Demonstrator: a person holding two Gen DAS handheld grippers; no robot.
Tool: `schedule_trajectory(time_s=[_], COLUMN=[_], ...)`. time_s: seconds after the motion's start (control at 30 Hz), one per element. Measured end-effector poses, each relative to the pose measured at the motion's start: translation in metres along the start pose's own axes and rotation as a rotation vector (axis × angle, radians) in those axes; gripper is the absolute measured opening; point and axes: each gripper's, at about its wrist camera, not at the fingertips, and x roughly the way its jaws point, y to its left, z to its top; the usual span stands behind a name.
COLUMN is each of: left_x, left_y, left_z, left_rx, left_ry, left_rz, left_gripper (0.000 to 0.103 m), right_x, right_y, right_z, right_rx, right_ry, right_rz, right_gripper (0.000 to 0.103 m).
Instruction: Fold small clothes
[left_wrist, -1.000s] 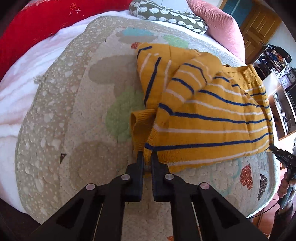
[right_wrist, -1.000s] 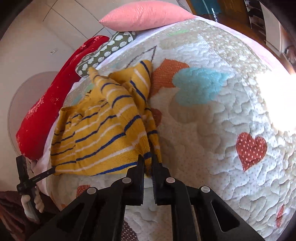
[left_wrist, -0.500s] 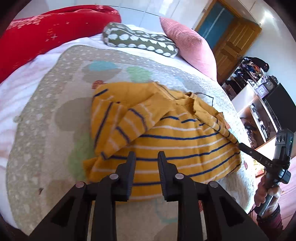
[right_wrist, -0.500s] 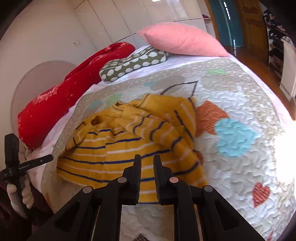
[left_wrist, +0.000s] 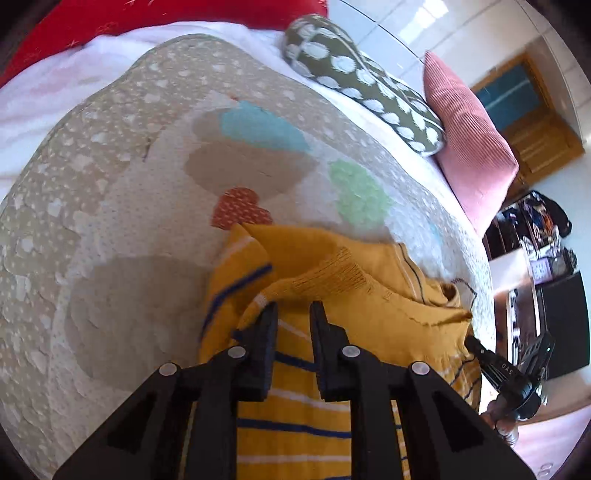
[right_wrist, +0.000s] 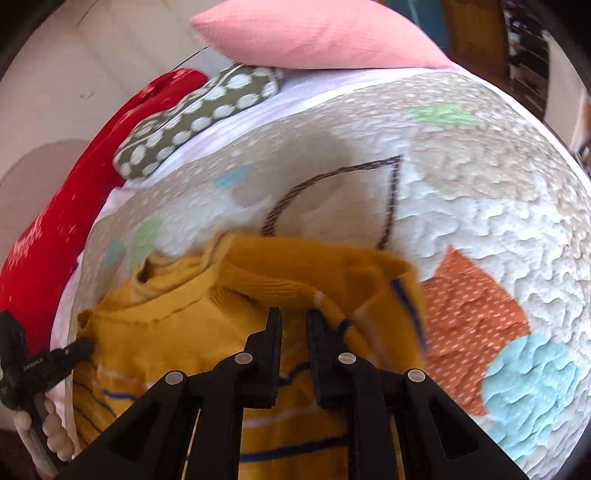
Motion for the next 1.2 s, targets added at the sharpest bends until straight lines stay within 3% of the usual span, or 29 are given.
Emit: schedule_trajectory(time_s=[0.13,0.23,0.3,0.33,0.4,0.6,0.67,0.7,0.8,0.87,0.9,0.93,0.97,1.03,1.1,1.13,1.2], left_x=[-0.005,-0.015,-0.029,-0.036,-0.051,-0.098,-0.102,-0.099,-0.075,-0.067,-0.070,-0.074,-0.079,-0.092,-0.105,-0.109,-0.109], left_y=[0.027,0.041,0.044,0.045,0.046,0.027,0.017,0.014,0.015,0.019,0.019,0.020,0.022,0.028,0.032,0.036,0.043], left_z=[0.004,-0.005,-0.012,-0.018,-0.033,-0.094,-0.118,-0.130,-0.153,-0.163,-0.166,-0.166,-0.165,-0.159,-0.154,-0.153,-0.152], left_rx=[-0.069,-0.112,-0.085,-0.068,-0.034,0.106,0.137,0.145,0.151,0.169,0.187,0.190,0.181,0.152,0.141,0.132,0.095], left_ry=[-0.018,-0.006,-0.021,-0.023,-0.022,-0.109,-0.127,-0.116,-0.057,-0.054,-0.069,-0.074,-0.073,-0.092,-0.136,-0.143,-0.128], left_rz=[-0.008,-0.044,-0.010,0.010,0.037,0.147,0.139,0.126,0.172,0.214,0.222,0.237,0.234,0.201,0.188,0.159,0.096], left_gripper=[0.021,0.024,0.035,0.038,0.039,0.049,0.062,0.063,0.064,0.062,0.060,0.050,0.043,0.040,0.040,0.044,0.064], right_x=[-0.005,-0.019,-0.036,-0.045,-0.066,-0.111,-0.113,-0.112,-0.099,-0.098,-0.101,-0.107,-0.114,-0.128,-0.141,-0.146,-0.151], right_y=[-0.043,-0.053,-0.051,-0.049,-0.044,-0.021,-0.010,-0.006,-0.009,-0.026,-0.033,-0.039,-0.044,-0.049,-0.051,-0.054,-0.064], right_z=[0.011,0.009,0.005,0.000,-0.014,-0.083,-0.108,-0.119,-0.144,-0.152,-0.154,-0.155,-0.156,-0.158,-0.162,-0.164,-0.168], right_rx=[0.157,0.220,0.189,0.163,0.105,-0.069,-0.114,-0.135,-0.126,-0.080,-0.065,-0.054,-0.051,-0.058,-0.071,-0.067,-0.020], right_ry=[-0.034,-0.051,-0.071,-0.076,-0.095,-0.109,-0.102,-0.094,-0.052,-0.081,-0.099,-0.119,-0.135,-0.145,-0.157,-0.166,-0.173], right_rz=[0.028,0.050,0.037,0.028,0.013,0.038,0.066,0.077,0.082,0.044,0.024,-0.017,-0.052,-0.066,-0.076,-0.074,-0.057], right_gripper=[0.014,0.015,0.018,0.025,0.030,0.030,0.030,0.030,0.030,0.029,0.028,0.028,0.028,0.029,0.039,0.044,0.050])
